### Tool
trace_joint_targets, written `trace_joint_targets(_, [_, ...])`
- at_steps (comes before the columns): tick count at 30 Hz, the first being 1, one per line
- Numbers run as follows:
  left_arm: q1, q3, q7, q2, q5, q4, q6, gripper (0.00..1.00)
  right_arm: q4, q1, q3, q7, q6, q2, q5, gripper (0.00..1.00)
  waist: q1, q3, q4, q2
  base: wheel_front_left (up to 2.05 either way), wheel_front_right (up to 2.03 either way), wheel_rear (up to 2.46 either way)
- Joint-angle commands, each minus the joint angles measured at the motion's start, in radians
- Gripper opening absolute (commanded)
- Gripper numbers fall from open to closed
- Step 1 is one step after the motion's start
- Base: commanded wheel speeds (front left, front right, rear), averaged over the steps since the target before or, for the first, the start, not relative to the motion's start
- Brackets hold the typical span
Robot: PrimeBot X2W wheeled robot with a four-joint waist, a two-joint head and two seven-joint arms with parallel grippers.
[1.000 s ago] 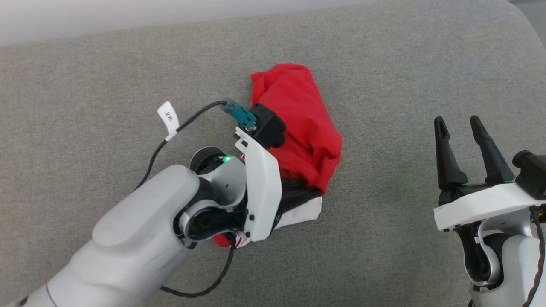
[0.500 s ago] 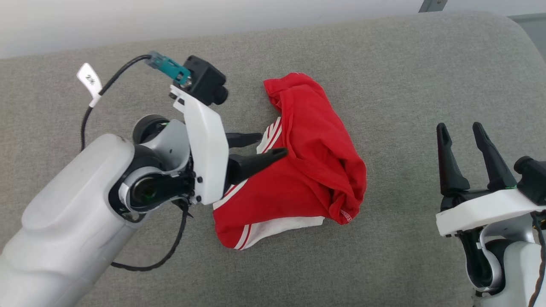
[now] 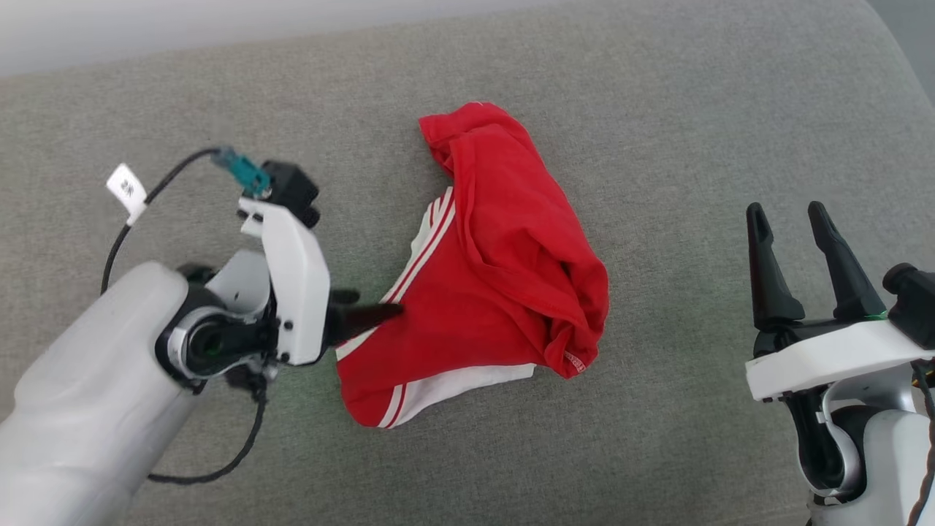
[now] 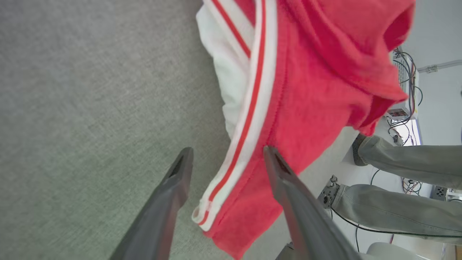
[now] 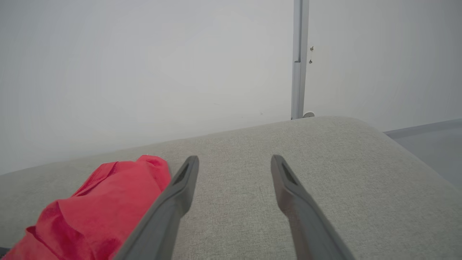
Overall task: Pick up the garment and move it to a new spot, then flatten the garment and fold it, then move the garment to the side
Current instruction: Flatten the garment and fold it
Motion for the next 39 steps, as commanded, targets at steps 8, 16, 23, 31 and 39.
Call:
trace_joint_targets(8, [0.049, -0.026, 0.064, 0.051, -0.009, -0.005, 0.048, 1.00, 0.002, -0.018, -0.010, -0.008, 0.000, 0.001, 0.010, 1.00, 0.0000, 0.015, -0.003, 0.0000, 0.00, 0.00, 0.00])
trace_joint_targets(16, [0.100, -0.048, 0.073, 0.041, -0.019, 0.062, 0.075, 1.00, 0.009, -0.030, -0.001, -0.005, 0.000, 0.001, 0.004, 1.00, 0.0000, 0.017, 0.011, 0.0000, 0.00, 0.00, 0.00])
trace_joint_targets(23, [0.125, -0.022, 0.097, -0.004, -0.094, 0.110, 0.099, 1.00, 0.006, -0.032, -0.006, -0.002, 0.000, 0.001, 0.003, 1.00, 0.0000, 0.017, 0.022, 0.0000, 0.00, 0.00, 0.00])
trace_joint_targets(31, [0.102, 0.003, 0.108, 0.009, -0.120, 0.057, 0.076, 0.00, 0.003, -0.032, -0.011, 0.001, 0.000, 0.001, 0.001, 1.00, 0.0000, 0.011, 0.036, 0.0000, 0.00, 0.00, 0.00])
trace_joint_targets(39, [0.066, 0.071, 0.042, 0.033, -0.138, -0.003, 0.068, 0.00, -0.002, -0.023, -0.024, 0.006, 0.000, 0.001, -0.007, 1.00, 0.0000, -0.008, 0.071, 0.0000, 0.00, 0.00, 0.00])
